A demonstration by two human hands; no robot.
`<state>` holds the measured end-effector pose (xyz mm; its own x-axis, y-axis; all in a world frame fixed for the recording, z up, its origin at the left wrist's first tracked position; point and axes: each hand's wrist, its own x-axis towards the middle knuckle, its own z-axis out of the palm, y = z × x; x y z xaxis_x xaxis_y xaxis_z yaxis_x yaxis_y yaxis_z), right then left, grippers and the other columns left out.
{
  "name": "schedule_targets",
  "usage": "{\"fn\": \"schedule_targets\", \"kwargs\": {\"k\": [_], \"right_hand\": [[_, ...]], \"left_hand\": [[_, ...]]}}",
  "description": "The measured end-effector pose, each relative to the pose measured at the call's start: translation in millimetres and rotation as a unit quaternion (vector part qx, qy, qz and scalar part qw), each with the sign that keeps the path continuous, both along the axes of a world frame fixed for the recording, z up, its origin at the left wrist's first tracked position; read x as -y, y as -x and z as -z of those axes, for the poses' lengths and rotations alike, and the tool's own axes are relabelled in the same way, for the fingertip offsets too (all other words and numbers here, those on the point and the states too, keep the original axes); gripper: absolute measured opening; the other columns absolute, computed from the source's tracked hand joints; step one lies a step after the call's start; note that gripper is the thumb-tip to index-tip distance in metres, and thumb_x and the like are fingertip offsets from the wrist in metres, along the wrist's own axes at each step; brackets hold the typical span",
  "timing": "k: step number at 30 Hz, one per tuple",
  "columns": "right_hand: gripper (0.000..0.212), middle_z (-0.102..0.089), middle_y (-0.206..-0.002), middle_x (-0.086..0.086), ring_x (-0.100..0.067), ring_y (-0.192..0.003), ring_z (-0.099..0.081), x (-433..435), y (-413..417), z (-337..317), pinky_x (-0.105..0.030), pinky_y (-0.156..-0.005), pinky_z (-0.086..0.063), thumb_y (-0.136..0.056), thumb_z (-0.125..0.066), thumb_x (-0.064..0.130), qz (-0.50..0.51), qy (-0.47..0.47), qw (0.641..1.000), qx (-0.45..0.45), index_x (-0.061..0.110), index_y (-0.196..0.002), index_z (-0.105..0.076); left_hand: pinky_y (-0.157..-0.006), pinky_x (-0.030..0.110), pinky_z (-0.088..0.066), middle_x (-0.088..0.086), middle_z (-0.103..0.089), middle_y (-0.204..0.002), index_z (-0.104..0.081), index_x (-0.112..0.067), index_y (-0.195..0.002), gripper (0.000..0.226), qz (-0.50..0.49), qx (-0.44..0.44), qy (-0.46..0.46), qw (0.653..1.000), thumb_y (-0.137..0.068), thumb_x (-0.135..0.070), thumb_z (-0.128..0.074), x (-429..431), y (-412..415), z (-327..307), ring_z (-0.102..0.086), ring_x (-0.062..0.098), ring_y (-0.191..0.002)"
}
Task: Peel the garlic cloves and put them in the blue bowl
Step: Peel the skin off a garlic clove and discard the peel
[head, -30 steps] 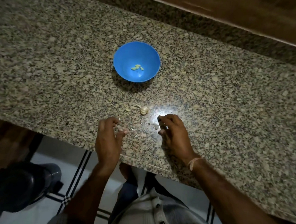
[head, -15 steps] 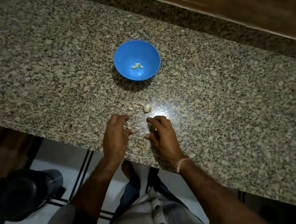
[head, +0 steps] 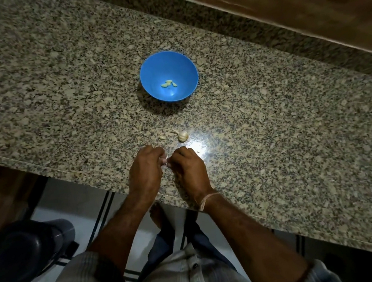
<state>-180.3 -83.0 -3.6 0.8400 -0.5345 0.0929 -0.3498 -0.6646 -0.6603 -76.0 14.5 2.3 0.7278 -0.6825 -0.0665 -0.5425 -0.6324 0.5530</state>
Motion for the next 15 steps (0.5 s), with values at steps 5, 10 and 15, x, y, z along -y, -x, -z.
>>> {"fn": "schedule_targets", "kwargs": {"k": [5, 10, 15], "right_hand": [[0.008, -0.058, -0.09, 0.0, -0.018, -0.084, -0.047, 7, -2, -5, -0.033, -0.062, -0.036, -0.092, -0.063, 0.009, -0.042, 0.052, 0.994, -0.084, 0.016, -0.089, -0.062], [0.026, -0.068, -0.072, 0.003, -0.008, -0.068, -0.063, 11, 10, -21, -0.025, -0.063, -0.052, -0.094, -0.067, 0.002, 0.081, -0.312, 0.944, -0.069, 0.019, -0.074, -0.065], [0.019, -0.062, -0.063, -0.005, -0.016, -0.054, -0.055, 1, -9, -36, -0.03, -0.06, -0.049, -0.101, -0.065, 0.005, 0.094, -0.591, 0.799, -0.059, 0.009, -0.083, -0.068]], "left_hand": [[-0.059, 0.031, -0.035, 0.0, -0.054, -0.083, -0.055, -0.019, -0.082, 0.026, -0.012, 0.005, -0.017, 1.0, -0.092, 0.002, -0.066, 1, 1, 1, -0.049, 0.019, -0.08], [-0.053, 0.025, -0.03, -0.008, -0.059, -0.074, -0.056, -0.029, -0.077, 0.03, -0.096, -0.095, 0.036, 0.99, -0.095, -0.007, -0.068, -11, 11, -1, -0.052, 0.005, -0.064], [-0.058, 0.015, -0.044, -0.014, -0.069, -0.077, -0.07, -0.02, -0.083, 0.014, -0.21, -0.169, 0.126, 0.955, -0.094, -0.012, -0.073, -38, 16, -18, -0.06, -0.005, -0.067]]}}
